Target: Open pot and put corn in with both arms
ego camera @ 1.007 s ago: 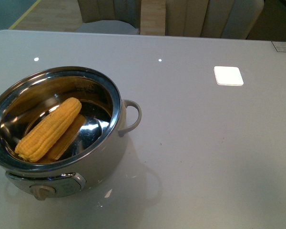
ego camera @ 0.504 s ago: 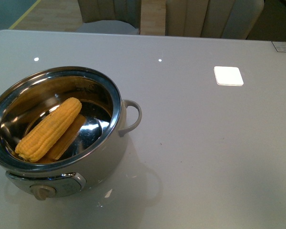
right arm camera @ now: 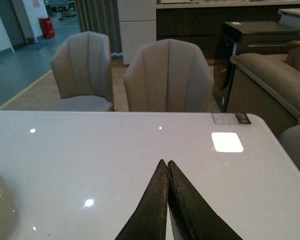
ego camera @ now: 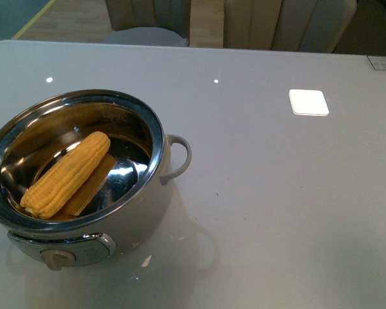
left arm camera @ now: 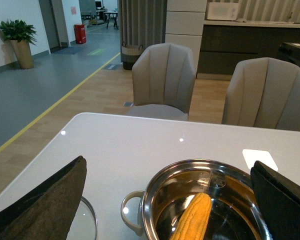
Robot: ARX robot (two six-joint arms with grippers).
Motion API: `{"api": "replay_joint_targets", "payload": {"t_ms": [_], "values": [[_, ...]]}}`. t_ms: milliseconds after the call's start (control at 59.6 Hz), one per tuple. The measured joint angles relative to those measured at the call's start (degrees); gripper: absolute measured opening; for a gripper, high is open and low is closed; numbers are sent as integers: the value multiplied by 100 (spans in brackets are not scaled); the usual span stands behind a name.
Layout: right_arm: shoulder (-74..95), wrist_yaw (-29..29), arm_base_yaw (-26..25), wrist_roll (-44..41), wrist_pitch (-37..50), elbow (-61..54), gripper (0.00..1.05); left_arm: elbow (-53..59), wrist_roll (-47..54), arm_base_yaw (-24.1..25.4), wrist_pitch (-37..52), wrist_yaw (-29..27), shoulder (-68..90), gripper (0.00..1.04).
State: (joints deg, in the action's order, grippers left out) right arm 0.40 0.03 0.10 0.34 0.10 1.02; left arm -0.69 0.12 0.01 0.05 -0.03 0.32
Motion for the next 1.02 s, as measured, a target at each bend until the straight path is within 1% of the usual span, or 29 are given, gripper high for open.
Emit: {"api": "replay_joint_targets", "payload": {"t_ms": [201, 218, 302, 336, 353, 386, 403, 437, 453, 504, 554, 588, 604, 739, 772, 840, 1024], "values": [[-4, 0, 0, -2, 0, 0, 2, 0, 0, 0, 0, 0, 0, 98], [-4, 2, 0, -9, 0, 0, 3, 0, 0, 0, 0, 0, 0, 98], [-4, 0, 0, -7, 0, 0, 17, 0, 0, 0, 0, 0, 0, 98], [-4, 0, 0, -7, 0, 0, 24, 0, 0, 0, 0, 0, 0, 98], [-4, 0, 0, -7, 0, 0, 26, 0, 0, 0, 0, 0, 0, 98], [-4, 0, 0, -7, 0, 0, 33, 0, 0, 0, 0, 0, 0, 98], [-4, 0, 0, -7, 0, 0, 35, 0, 0, 0, 0, 0, 0, 98], [-4, 0, 0, -7, 0, 0, 42, 0, 0, 0, 0, 0, 0, 98], [-4, 0, 0, -7, 0, 0, 44, 0, 0, 0, 0, 0, 0, 98], [-4, 0, 0, -7, 0, 0, 54, 0, 0, 0, 0, 0, 0, 98], [-4, 0, 0, -7, 0, 0, 61, 0, 0, 0, 0, 0, 0, 98], [-4, 0, 0, -7, 0, 0, 68, 0, 0, 0, 0, 0, 0, 98], [-4, 0, 0, -7, 0, 0, 70, 0, 0, 0, 0, 0, 0, 98], [-4, 0, 0, -7, 0, 0, 94, 0, 0, 0, 0, 0, 0, 98], [-4, 0, 0, -4, 0, 0, 97, 0, 0, 0, 0, 0, 0, 98], [-4, 0, 0, -7, 0, 0, 96, 0, 0, 0, 0, 0, 0, 98], [-4, 0, 0, -7, 0, 0, 96, 0, 0, 0, 0, 0, 0, 98]]}}
